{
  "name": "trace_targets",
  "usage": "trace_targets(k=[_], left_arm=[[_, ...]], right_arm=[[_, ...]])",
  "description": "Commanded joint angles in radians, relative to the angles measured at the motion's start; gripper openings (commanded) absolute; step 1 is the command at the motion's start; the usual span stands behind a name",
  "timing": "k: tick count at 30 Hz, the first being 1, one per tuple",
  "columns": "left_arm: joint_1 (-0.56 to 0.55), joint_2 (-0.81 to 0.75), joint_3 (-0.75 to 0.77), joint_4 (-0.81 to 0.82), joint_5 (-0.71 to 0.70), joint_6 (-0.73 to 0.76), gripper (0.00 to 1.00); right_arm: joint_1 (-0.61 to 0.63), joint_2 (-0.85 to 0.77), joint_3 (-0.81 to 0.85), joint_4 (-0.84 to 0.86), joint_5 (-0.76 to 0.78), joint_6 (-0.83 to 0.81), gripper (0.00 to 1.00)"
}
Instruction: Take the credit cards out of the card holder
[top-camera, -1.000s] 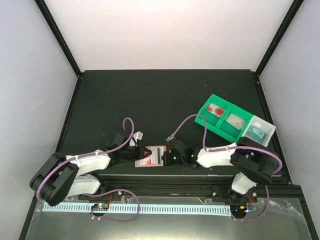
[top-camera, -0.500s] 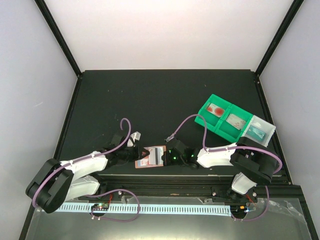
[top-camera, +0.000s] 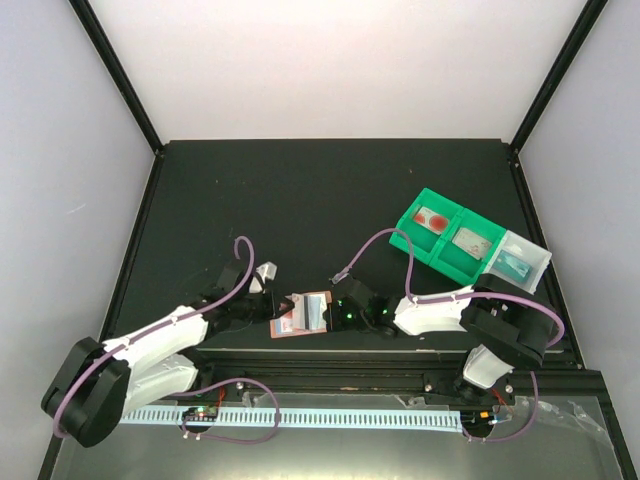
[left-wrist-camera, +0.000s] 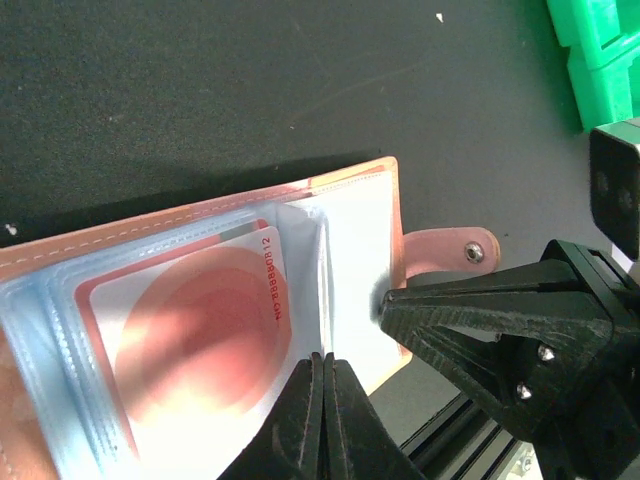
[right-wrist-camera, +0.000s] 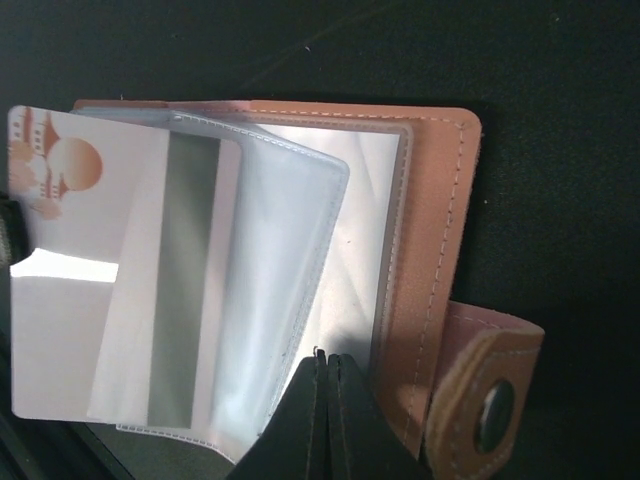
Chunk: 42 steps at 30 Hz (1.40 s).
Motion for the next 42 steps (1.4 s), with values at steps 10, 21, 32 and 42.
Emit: trace_targets(k=[10,21,32,42], left_arm=[[0.009,-0.213,0.053,-0.074,-0.076,0.059,0.02],[0.003,-0.332,0.052,0.002,-0.02,0.118,0.02],[-0.18,-0.544,0.021,0.112,-0.308,0.468,0.02],[-0.316,-0.542,-0.04,0.223,-0.406,0.582,0.01]], right_arm=[[0.007,-0.131,0.033,-0.159,0.053,-0.03,0.08],[0.001,-0.332,0.114,-0.265,0.083,-0.133,0.19],[-0.019,-0.417,0.382,-0.675,0.125,0.249,0.26],[-0.023,-0.544,0.329,-0.583,0.045,0.482,0.42]])
